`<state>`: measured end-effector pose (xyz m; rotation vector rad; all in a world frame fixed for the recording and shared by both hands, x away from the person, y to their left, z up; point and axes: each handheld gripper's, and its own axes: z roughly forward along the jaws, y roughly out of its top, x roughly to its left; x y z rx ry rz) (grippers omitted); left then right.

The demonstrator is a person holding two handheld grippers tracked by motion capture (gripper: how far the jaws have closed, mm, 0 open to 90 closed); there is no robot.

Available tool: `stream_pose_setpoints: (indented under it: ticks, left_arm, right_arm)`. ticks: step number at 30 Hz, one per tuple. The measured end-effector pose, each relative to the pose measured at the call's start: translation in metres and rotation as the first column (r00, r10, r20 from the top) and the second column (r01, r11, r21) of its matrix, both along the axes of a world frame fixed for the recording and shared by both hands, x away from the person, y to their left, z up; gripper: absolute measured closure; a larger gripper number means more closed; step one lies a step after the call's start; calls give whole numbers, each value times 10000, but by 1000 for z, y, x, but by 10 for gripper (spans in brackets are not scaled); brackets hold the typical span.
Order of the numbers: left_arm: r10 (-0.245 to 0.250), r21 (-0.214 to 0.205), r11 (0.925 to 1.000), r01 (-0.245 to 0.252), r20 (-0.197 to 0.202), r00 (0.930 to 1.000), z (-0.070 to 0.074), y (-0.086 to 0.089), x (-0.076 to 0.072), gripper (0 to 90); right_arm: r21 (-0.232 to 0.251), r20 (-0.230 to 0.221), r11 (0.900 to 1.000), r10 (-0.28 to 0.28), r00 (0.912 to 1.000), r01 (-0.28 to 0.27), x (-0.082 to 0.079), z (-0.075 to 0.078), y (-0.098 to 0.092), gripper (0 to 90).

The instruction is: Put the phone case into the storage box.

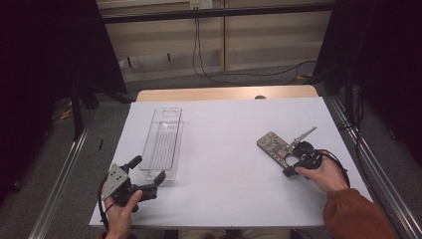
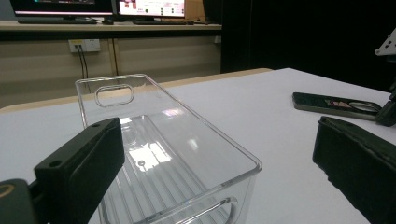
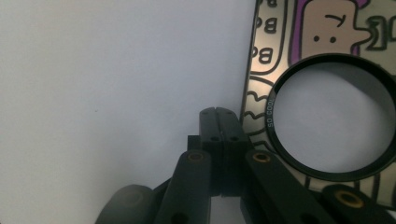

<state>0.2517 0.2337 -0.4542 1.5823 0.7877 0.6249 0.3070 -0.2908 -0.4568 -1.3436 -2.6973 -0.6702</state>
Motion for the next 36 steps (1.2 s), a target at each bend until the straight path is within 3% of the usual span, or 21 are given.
stream_pose_setpoints:
  ticks: [5, 7, 11, 17, 21, 26, 28, 36]
  left_arm:
    - [41, 21, 10000, -41, -16, 10000, 0, 0, 0, 22]
    - [47, -46, 10000, -48, -36, 10000, 0, 0, 0, 22]
    - [45, -22, 10000, -45, -23, 10000, 0, 0, 0, 22]
    - [44, 12, 10000, -44, -51, 10000, 0, 0, 0, 22]
    - [-40, 105, 9999, 40, -22, 10000, -1, 0, 1, 22]
    - [36, 7, 10000, -36, -1, 10000, 0, -1, 1, 22]
    - [28, -3, 10000, -28, 12, 10000, 0, -1, 1, 22]
    - [26, -52, 10000, -26, 46, 10000, 0, -1, 2, 22]
  right_arm:
    - [-43, 183, 10000, 77, 9998, -77, 2, -1, -5, 900]
    - [-151, 30, 9998, -132, 9999, 132, 1, 1, -6, 900]
    - [-236, 221, 9995, -223, 9995, 228, 2, 0, -8, 900]
    - [-26, 162, 9998, -192, 9997, 192, 3, 0, -9, 900]
    - [228, 368, 9996, -173, 9992, 165, 3, 5, -6, 900]
    - [331, 536, 9981, -532, 9971, 514, 7, 12, -4, 900]
    - [409, 932, 9974, -625, 9937, 589, 13, 16, -6, 900]
    - [430, 1175, 9924, -1195, 9859, 1151, 44, 22, -2, 900]
